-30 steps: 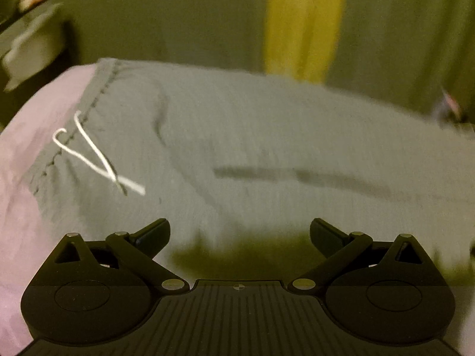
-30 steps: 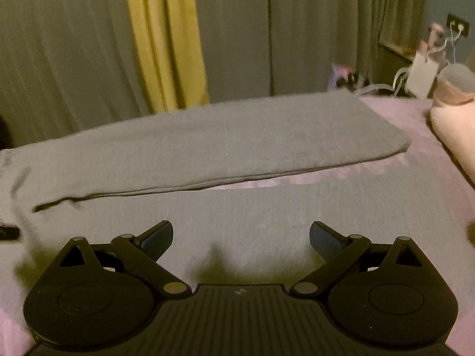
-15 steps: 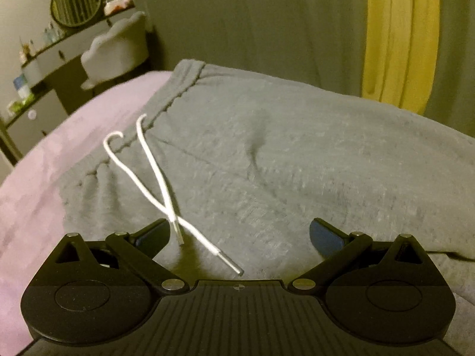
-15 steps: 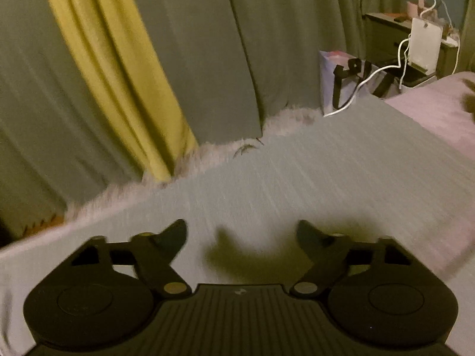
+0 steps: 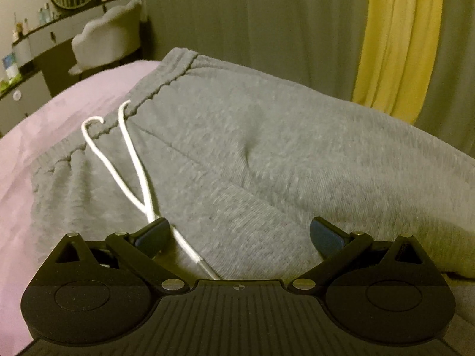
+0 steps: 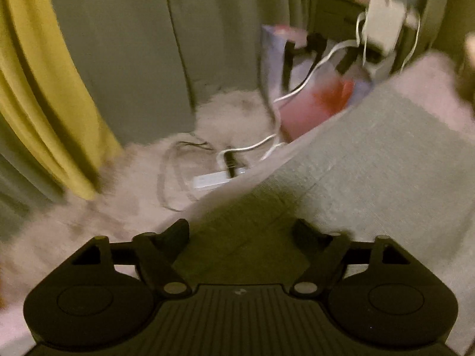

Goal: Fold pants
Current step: 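Move left gripper to the drawstring waistband while right gripper moves to the leg hem, then close right gripper on the leg hem while left gripper grasps the waistband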

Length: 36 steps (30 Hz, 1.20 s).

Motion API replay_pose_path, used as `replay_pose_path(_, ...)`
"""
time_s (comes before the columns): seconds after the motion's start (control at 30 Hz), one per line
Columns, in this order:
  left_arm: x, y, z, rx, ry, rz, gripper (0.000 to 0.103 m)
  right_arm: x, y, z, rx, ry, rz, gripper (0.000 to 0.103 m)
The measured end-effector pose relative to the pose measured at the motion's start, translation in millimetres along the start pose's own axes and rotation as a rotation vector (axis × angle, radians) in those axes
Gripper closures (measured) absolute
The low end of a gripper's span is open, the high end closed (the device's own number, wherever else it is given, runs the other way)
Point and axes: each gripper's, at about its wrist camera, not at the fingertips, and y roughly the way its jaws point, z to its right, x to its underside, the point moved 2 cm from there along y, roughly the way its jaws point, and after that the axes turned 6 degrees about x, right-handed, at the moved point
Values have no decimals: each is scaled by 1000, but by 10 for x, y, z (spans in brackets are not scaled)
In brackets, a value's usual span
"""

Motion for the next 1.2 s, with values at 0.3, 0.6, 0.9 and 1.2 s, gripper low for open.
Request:
replay_pose_path(0.3,-39,-24,-57,19,-45,-12,0,310,-642,943,-312,67,73,101)
replay_pose_path(0.6,-80,-176,-89,35,-72,-1,0,2286,-1401,2592,-167,-25,2,103)
replay_pose_path(0.9,-58,-364,-49,8,-31,42,0,1582,-1525,2121,-262,-102,344,9)
replay_pose_path(1.2,23,-244,69,-29,48,32,0,1264,-754,1883,-167,-20,140,60)
